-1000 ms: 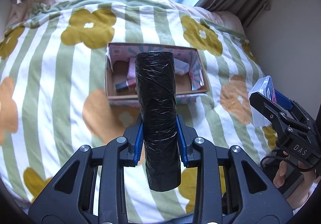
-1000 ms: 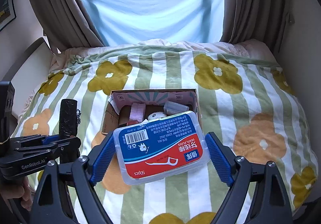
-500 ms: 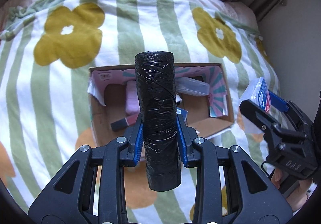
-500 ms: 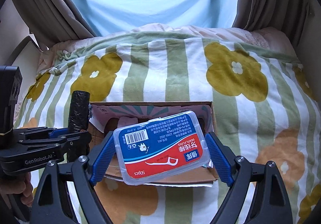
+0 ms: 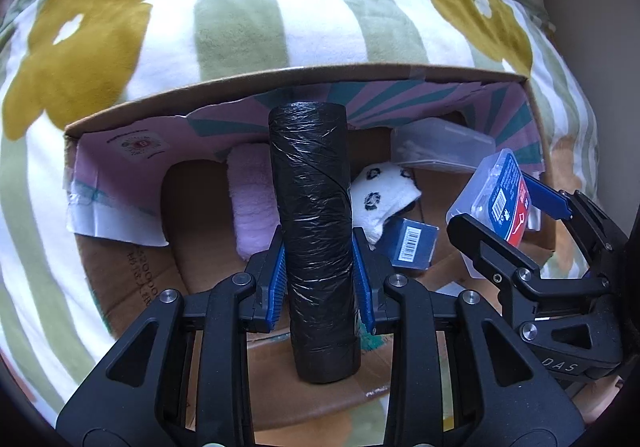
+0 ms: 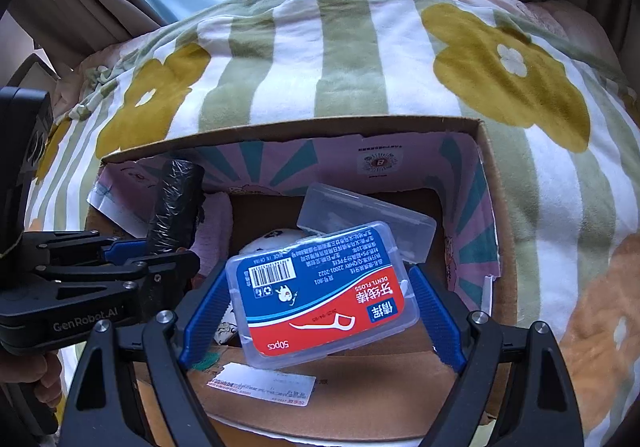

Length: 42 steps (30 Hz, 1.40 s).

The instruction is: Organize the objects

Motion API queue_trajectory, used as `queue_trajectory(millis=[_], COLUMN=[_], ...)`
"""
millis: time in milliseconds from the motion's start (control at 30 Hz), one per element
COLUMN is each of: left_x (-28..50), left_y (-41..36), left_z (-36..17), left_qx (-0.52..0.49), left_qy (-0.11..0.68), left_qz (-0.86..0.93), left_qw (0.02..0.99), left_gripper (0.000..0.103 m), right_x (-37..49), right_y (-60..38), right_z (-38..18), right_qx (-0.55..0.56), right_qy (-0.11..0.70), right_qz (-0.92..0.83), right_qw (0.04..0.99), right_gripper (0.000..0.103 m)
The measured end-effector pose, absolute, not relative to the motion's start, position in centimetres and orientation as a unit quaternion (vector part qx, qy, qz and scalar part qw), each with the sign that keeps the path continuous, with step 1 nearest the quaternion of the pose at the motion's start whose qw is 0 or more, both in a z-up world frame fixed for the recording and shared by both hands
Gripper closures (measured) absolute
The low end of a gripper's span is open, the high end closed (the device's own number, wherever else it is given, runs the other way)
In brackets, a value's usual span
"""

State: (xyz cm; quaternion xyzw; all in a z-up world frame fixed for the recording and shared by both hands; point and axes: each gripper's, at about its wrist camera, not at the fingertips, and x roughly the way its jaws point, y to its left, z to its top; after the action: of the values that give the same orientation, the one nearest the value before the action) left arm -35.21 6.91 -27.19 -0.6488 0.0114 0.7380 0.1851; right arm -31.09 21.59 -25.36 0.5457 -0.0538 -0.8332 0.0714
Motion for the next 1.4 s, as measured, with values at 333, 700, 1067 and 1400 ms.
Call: queue_trajectory(millis=[333,700,1067,1400], left_x=[-35.9,-36.1,-32.2,-23.5], left_y=[6.8,7.4,6.2,2.0], left_z=[-26.3,-27.4,-20.4,-8.4], left_qx=[-0.624,-0.625,-0.597,-0.532], left_qy=[0.054,0.065,0.056,0.007], left_qz=[0.758,0.759,0.783,0.836], left_qw=[0.182,0.171,0.164,0.134], left_gripper=[0.056,0.0,0.0,0.0], right_x=[-29.0,-28.4,-25.3,-18.6], right_y=[20.6,20.6,20.4,21.4], right_z=[-25.4,-25.5,-19.1,-9.4], right_qx=[0.509,0.507,0.5,0.488], right_qy=[0.023,0.032,0.048,-0.003], right_qz=[-0.847,-0.848,-0.851,-0.866], right_qw=[0.154,0.15,0.15,0.109], right_gripper=[0.001,0.001,0.001,0.001])
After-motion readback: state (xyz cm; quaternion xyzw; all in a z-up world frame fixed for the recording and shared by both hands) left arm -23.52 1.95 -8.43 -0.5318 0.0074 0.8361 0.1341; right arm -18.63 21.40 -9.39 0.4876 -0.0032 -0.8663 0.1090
